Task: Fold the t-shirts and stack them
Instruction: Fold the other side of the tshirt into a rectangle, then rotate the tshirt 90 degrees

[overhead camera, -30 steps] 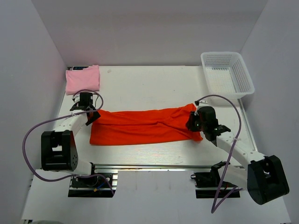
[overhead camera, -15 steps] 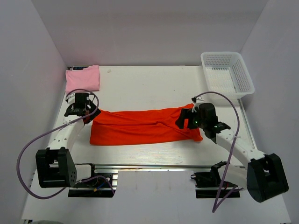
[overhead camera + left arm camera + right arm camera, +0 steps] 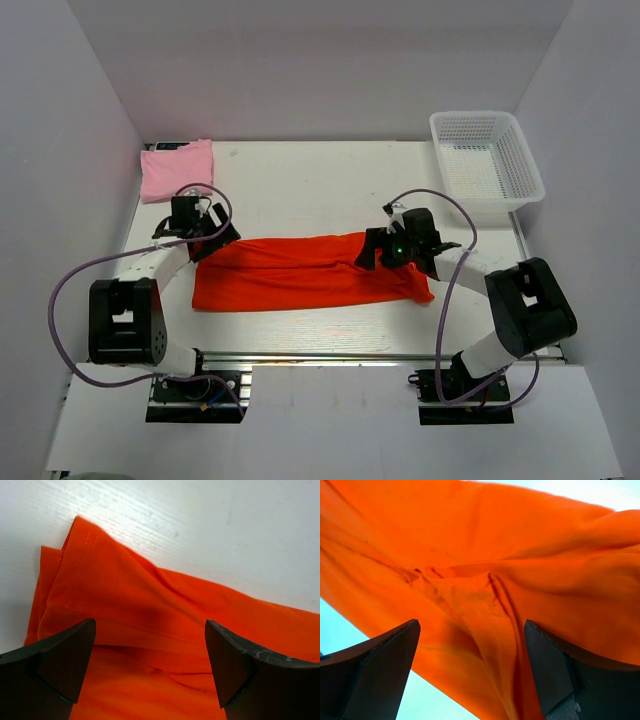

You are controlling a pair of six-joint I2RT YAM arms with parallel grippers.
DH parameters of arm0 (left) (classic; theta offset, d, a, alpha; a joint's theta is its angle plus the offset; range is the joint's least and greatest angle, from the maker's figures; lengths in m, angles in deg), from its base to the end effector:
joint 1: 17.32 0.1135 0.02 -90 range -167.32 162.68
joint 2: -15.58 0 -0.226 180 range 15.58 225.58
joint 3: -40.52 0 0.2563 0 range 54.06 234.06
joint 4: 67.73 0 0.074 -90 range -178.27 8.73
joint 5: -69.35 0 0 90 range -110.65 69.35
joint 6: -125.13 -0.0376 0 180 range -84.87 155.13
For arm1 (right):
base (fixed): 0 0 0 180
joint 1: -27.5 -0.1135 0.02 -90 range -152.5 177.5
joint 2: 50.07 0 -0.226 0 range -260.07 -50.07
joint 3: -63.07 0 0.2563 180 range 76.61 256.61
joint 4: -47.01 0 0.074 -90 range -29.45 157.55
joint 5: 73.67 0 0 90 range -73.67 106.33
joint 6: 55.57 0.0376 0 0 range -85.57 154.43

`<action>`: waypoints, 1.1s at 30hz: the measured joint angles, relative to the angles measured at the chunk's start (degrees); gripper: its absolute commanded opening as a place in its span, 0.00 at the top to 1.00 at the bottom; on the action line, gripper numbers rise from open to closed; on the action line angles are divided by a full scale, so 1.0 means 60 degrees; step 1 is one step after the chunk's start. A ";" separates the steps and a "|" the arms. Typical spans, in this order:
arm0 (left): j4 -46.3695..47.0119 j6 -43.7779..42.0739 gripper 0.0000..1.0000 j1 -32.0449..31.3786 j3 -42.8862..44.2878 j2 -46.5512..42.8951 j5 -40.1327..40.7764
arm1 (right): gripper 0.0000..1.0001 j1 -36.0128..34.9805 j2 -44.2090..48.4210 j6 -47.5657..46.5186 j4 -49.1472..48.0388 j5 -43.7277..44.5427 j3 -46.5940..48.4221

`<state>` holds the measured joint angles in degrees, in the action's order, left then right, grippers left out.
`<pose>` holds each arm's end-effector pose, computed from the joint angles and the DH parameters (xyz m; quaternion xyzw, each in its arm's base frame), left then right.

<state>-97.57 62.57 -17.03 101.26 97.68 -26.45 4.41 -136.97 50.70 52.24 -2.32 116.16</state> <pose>0.2975 -0.0023 0.1572 -0.2094 0.9186 -0.1243 0.3113 0.2767 0.1310 0.1275 -0.1226 0.8851 0.2807 0.3505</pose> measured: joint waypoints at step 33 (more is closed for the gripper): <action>-0.1217 0.0663 0.00 0.0051 -0.0688 0.0229 0.1599 | 0.10 -0.0958 0.1202 0.0714 0.1395 0.0259 -0.0328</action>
<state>-104.87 66.54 -16.72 97.13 99.06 -16.86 -1.34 -129.75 54.99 60.61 -0.77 114.19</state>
